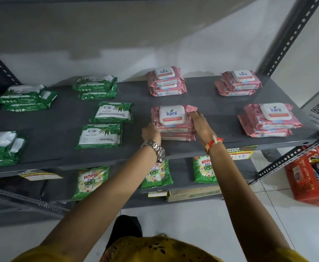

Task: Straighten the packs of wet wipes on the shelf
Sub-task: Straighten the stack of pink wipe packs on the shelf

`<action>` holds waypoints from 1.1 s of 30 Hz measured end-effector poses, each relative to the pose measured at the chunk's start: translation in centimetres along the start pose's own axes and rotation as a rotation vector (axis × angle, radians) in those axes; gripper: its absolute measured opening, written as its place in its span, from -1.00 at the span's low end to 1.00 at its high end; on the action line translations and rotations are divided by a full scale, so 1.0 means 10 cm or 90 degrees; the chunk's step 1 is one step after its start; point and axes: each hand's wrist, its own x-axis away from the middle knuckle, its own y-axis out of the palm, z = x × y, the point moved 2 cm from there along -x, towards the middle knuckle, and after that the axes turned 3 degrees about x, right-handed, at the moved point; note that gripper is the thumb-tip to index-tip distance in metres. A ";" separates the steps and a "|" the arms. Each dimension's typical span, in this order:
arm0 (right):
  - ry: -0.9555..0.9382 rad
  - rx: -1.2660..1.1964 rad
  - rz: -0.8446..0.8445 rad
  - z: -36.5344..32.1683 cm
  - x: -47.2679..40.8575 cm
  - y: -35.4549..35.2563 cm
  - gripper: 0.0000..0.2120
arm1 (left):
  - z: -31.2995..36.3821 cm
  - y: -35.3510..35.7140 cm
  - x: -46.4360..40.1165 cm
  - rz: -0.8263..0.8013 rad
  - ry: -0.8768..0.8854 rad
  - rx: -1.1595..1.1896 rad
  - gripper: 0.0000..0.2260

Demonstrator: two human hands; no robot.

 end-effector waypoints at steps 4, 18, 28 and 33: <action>0.001 -0.017 0.003 0.01 0.00 0.01 -0.57 | 0.04 -0.02 0.09 0.003 0.015 -0.006 -0.66; -0.037 -0.006 0.061 0.04 0.04 0.05 -0.72 | 0.00 -0.09 0.09 -0.034 0.023 -0.042 -0.56; -0.172 0.062 0.247 -0.28 0.26 0.15 -0.42 | 0.16 -0.39 0.10 -0.096 0.141 -0.217 -0.45; -0.361 0.351 0.141 -0.77 0.28 0.72 -0.50 | 0.31 -1.46 0.01 -0.001 0.529 -0.285 -0.47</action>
